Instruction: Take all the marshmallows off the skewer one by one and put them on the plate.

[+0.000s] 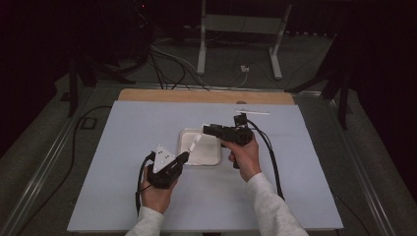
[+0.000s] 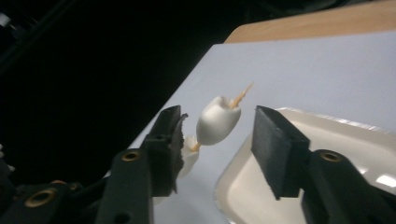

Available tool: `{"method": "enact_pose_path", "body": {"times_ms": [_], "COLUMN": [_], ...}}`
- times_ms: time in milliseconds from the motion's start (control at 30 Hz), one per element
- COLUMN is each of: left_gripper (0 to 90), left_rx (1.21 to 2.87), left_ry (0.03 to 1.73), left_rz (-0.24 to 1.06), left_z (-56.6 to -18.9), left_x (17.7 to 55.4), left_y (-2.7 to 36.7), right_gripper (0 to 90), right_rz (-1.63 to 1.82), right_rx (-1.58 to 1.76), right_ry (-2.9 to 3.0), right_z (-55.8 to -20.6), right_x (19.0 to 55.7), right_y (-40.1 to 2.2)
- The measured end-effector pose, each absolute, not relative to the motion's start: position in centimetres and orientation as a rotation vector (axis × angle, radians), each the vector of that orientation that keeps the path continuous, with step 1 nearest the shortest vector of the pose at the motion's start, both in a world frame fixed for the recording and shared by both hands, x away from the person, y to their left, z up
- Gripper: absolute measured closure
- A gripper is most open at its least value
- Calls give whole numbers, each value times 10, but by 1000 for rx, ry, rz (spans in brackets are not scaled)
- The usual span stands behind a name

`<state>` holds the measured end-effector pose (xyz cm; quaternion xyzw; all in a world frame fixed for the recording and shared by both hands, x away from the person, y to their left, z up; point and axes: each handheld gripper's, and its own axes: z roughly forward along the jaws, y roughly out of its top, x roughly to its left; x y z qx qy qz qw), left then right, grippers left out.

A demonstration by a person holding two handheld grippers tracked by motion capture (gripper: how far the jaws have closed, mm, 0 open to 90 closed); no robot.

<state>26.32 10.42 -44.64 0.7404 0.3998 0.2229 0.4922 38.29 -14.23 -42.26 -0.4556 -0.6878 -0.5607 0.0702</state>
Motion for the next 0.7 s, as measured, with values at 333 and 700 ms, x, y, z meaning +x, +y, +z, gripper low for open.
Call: {"method": "enact_pose_path", "body": {"times_ms": [333,700], "left_gripper": [900,783], "left_rx": [1766,1829], "left_ry": [937,967], "left_rz": [506,487], "left_z": [-450,-460], "left_x": [263,268], "left_y": [102,96], "right_gripper": [713,788], "right_rz": [-1637,-1680], "right_rx": [-1387,-1407], "right_ry": [-1937,-1902], "right_z": [-427,-422], "right_x": [384,381], "right_y": [-134,-132]}}
